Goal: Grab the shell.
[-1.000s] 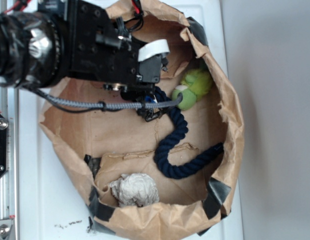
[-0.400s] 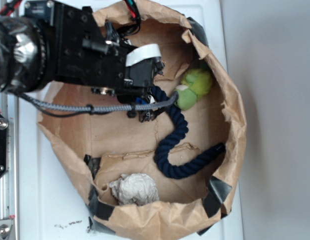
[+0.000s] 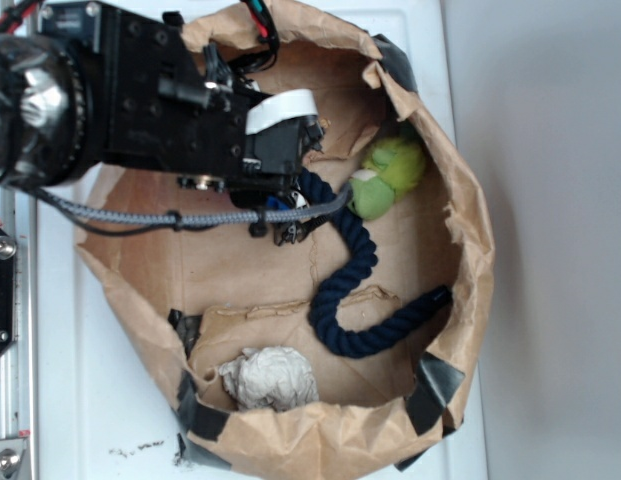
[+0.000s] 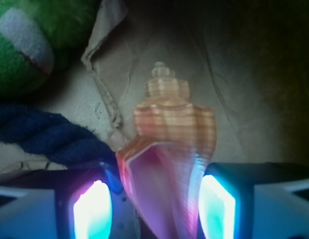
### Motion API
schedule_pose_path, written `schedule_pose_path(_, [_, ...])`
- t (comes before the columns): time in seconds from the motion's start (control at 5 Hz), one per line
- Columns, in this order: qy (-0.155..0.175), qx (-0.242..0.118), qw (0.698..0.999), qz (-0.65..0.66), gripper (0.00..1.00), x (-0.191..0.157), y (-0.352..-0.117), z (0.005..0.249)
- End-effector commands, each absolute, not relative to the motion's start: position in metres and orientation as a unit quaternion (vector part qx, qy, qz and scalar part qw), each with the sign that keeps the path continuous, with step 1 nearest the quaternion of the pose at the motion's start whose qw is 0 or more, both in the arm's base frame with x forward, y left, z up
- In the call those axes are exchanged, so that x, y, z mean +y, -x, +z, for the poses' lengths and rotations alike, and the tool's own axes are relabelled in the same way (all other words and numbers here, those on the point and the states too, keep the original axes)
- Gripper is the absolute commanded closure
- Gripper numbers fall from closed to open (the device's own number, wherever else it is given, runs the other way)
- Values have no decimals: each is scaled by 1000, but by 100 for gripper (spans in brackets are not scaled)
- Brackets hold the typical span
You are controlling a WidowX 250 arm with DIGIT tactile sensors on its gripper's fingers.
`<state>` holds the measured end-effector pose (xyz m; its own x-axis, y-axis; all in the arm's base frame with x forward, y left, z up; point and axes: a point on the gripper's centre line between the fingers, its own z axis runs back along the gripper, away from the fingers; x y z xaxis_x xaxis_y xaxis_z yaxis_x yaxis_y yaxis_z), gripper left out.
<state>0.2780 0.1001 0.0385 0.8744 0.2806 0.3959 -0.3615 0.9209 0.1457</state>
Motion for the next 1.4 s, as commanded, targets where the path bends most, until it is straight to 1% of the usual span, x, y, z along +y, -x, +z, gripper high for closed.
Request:
schedule_pose_path(0.0, [-65, -175, 970, 153, 100, 93, -290, 108])
schedule_pose_path(0.2, [-33, -153, 976, 150, 100, 97, -290, 130])
schedule_pose_path(0.4, [-26, -153, 976, 151, 100, 100, -292, 133])
schedule_pose_path(0.6, [-34, -163, 974, 151, 100, 99, -293, 127])
schedule_pose_path(0.8, [-44, -173, 973, 148, 0, 97, -296, 119])
schedule_pose_path(1.0, [-67, -178, 967, 170, 0, 100, -309, 105])
schedule_pose_path(1.2, [-99, -161, 959, 213, 0, 108, -315, 86])
